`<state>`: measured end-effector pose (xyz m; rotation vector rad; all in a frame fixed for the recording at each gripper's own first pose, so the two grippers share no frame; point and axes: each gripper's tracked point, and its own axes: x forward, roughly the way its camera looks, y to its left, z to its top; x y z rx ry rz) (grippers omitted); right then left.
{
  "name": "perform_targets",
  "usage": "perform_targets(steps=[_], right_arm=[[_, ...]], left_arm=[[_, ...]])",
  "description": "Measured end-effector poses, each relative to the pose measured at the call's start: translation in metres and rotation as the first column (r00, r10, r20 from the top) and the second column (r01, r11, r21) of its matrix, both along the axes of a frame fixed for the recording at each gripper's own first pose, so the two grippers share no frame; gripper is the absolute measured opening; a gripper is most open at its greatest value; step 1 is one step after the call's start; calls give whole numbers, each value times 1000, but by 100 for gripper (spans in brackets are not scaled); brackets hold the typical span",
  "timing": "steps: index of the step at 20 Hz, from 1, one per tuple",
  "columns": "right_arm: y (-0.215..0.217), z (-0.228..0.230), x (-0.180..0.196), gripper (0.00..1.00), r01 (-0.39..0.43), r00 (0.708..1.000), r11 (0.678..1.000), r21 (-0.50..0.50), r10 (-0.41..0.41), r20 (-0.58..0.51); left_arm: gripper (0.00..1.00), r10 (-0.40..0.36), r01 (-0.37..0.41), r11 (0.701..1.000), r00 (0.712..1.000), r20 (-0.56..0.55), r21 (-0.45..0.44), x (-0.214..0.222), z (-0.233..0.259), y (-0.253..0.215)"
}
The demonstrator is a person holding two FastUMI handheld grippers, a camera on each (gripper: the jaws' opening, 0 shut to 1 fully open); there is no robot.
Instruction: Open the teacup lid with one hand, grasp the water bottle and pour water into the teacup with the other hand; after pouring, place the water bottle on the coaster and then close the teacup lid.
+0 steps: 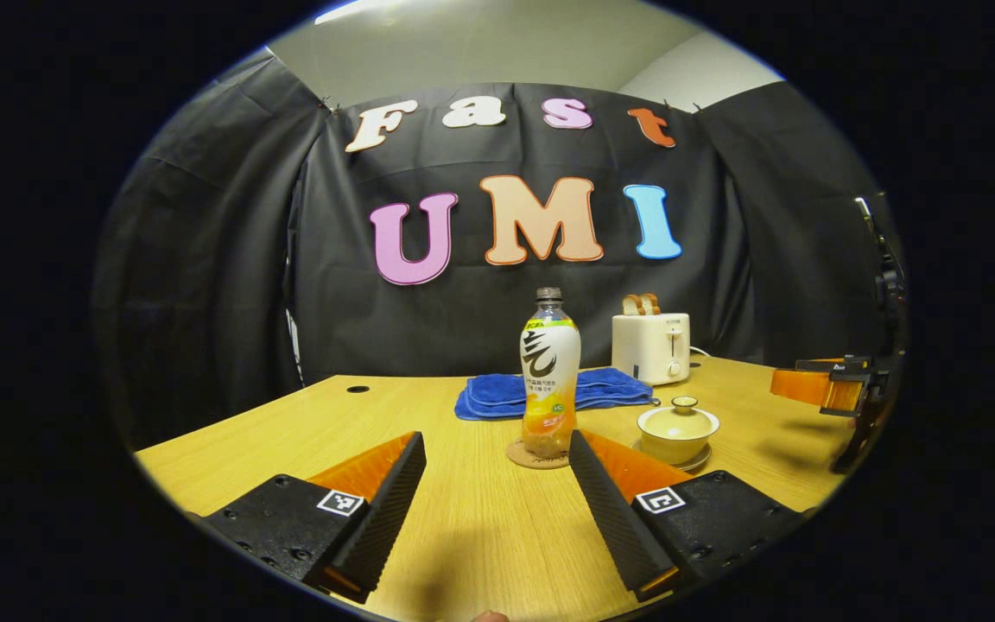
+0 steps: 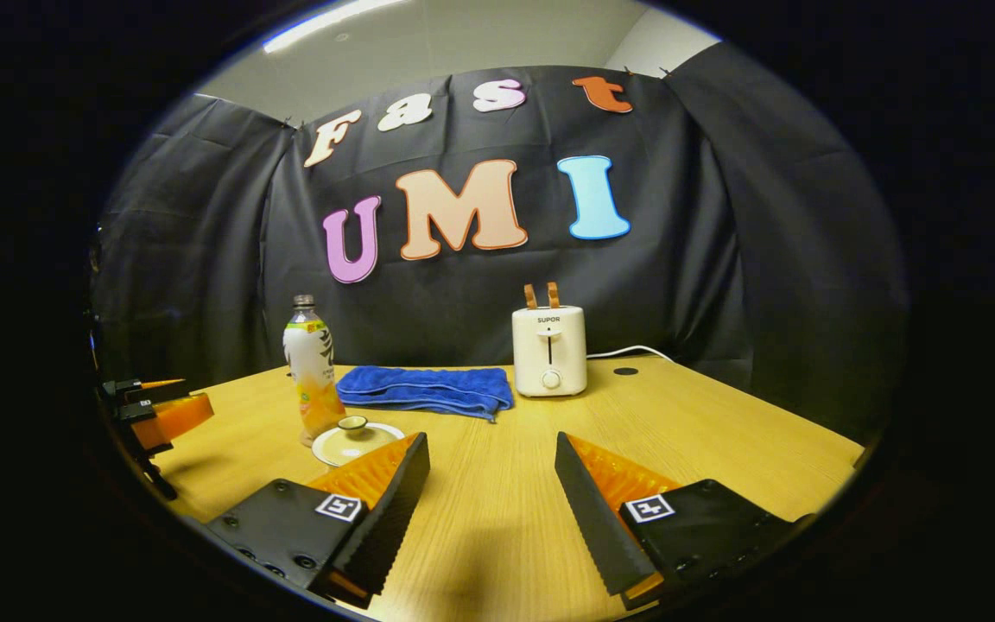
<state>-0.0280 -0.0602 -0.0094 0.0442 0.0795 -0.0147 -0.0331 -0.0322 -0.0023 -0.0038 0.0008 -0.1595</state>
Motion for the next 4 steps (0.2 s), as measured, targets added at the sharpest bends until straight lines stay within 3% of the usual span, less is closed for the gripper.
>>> perform_targets(steps=[4], right_arm=[[-3,6,-4,92,32,999,999,-11,-31,37]], left_arm=[[97,34,-34,999,999,-4,-6,1,-1,7]])
